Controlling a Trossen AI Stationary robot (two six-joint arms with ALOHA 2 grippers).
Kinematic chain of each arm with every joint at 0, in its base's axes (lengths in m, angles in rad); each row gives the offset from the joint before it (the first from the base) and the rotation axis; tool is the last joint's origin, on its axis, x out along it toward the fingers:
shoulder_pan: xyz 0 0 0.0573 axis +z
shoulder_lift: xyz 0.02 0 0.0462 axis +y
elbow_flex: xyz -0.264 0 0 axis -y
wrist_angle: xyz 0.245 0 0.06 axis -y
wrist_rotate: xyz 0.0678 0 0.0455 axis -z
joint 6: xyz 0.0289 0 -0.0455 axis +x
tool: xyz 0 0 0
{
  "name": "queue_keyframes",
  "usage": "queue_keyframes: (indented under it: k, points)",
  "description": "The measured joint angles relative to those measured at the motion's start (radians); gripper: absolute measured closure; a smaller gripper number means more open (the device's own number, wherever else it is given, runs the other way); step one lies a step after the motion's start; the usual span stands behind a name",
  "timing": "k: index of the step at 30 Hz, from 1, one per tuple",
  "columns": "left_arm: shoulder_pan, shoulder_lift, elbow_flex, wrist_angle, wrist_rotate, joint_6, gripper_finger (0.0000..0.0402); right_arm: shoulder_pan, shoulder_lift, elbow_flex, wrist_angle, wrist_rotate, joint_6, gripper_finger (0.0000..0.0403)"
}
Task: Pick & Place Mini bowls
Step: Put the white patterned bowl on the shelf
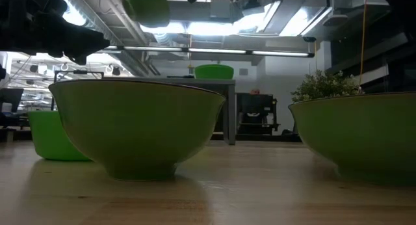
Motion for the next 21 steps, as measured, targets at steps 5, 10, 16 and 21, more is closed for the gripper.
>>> queue_keyframes:
  k: [5,10,16,21]
  points:
    - [0.0,0.0,0.0,0.0,0.0,0.0,0.0258,-0.064,0.0,0.027,0.0,-0.012,-0.216,0.0392]
    - [0.0,0.0,0.0,0.0,0.0,0.0,0.0258,-0.142,0.0,0.037,-0.001,-0.012,-0.388,0.0392]
    - [0.0,0.0,0.0,0.0,0.0,0.0,0.0258,-0.242,0.0,0.038,-0.01,-0.012,-0.486,0.0392]
    - [0.0,0.0,0.0,0.0,0.0,0.0,0.0258,-0.303,0.0,0.034,-0.017,-0.023,-0.538,0.0392]
